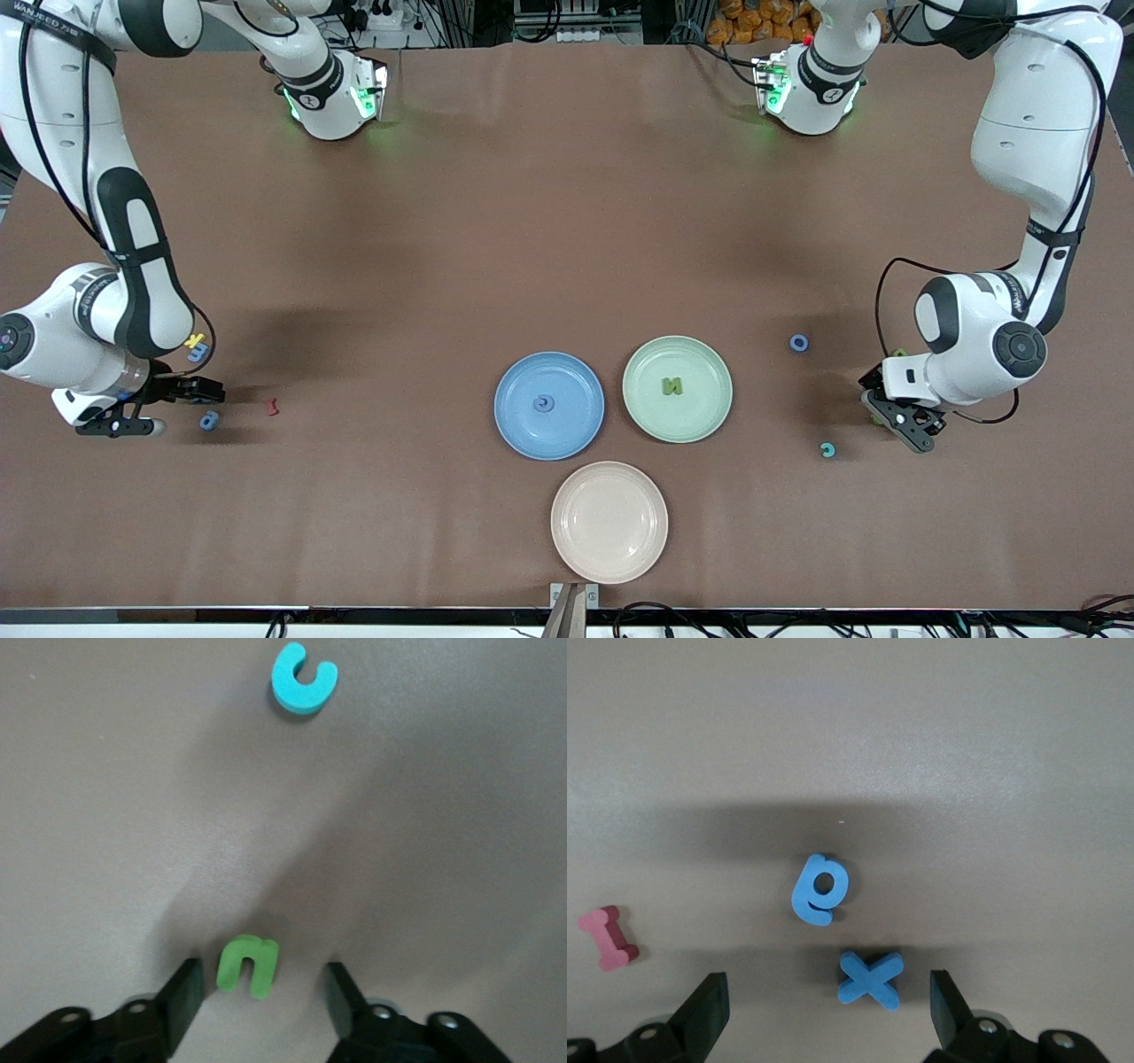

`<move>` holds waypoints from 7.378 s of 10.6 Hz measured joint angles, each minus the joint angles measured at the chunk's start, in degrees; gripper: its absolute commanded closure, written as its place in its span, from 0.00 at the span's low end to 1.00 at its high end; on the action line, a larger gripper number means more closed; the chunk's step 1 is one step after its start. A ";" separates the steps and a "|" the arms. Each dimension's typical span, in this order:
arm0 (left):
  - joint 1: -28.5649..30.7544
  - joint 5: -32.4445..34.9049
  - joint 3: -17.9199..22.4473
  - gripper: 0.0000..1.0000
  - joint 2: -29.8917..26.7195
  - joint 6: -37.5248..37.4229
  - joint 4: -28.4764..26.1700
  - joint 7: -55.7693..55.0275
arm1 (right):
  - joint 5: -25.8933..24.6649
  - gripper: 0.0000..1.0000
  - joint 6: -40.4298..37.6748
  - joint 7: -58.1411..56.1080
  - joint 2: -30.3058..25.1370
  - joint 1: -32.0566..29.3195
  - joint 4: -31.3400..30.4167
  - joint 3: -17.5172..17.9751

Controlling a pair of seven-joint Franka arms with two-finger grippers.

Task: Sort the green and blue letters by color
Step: 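Grasp a green letter with the left gripper while the right gripper reaches x, then place the green letter on the green plate while the right gripper grasps x, then carry the blue x onto the blue plate while the left gripper returns, then grasp the green B with the left gripper while the right gripper returns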

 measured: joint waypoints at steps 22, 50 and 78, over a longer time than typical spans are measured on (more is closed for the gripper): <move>-25.13 -5.44 -0.55 0.98 -5.47 -8.97 1.97 -76.26 | -0.95 0.00 1.33 4.25 2.44 -1.23 -0.56 -0.12; 0.46 7.72 2.00 0.00 -14.06 -3.44 -13.03 -104.42 | 5.03 1.00 -6.30 83.81 2.07 34.67 13.20 6.12; 4.03 7.72 -0.16 1.00 -12.66 8.67 -20.83 -92.93 | -7.79 0.00 -7.14 38.15 6.40 0.37 13.95 5.60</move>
